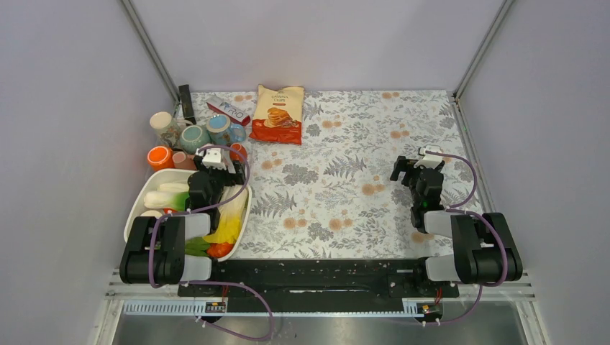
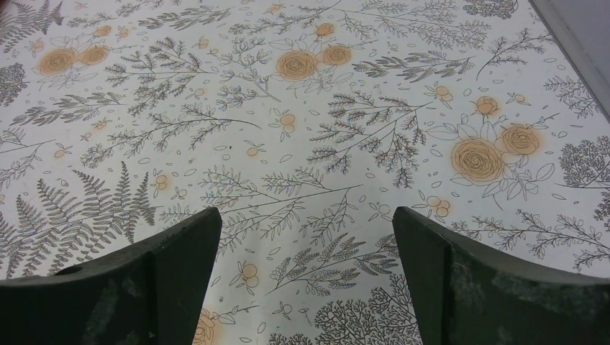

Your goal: Turn the mug right side up

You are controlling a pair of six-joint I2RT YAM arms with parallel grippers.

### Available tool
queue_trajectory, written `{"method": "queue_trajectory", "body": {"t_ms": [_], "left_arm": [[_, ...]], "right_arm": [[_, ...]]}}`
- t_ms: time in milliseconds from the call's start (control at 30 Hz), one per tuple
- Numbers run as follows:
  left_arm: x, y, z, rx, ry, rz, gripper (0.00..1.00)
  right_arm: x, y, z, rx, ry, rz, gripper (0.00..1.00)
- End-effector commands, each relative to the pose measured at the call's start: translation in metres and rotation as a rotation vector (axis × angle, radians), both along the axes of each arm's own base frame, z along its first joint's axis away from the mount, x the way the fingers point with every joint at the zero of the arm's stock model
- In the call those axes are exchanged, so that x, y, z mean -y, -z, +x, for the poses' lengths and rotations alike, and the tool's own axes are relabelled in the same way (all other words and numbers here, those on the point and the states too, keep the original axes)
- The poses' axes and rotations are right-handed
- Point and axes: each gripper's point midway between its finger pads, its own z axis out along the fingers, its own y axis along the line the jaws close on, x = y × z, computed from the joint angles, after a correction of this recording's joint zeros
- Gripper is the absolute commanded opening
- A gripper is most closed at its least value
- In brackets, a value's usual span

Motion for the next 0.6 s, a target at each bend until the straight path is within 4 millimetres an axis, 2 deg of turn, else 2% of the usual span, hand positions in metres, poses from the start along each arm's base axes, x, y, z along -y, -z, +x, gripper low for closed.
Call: {"method": "queue_trajectory", "body": {"t_ms": [0, 367, 467, 567], "left_arm": [[-0.003, -0.015, 0.004, 0.071, -0.014, 0.010, 0.99], [-0.004, -0.019, 0.002, 0.084, -0.017, 0.008, 0.99], [-0.001, -0.039, -0.004, 0.070, -0.002, 0.008, 0.99], [0.024, -0.074, -0.015, 0.083, 0.189, 0.105, 0.99]], "right_arm": [[0.007, -0.022, 0.007, 0.079, 0.029, -0.016, 0.98], [0.009, -0.027, 0.006, 0.098, 0.044, -0.007, 0.98], [0.005, -0.047, -0.003, 0.121, 0.018, -0.013, 0.99], [-0.007, -0.074, -0.013, 0.115, -0.039, 0.037, 0.99]]}}
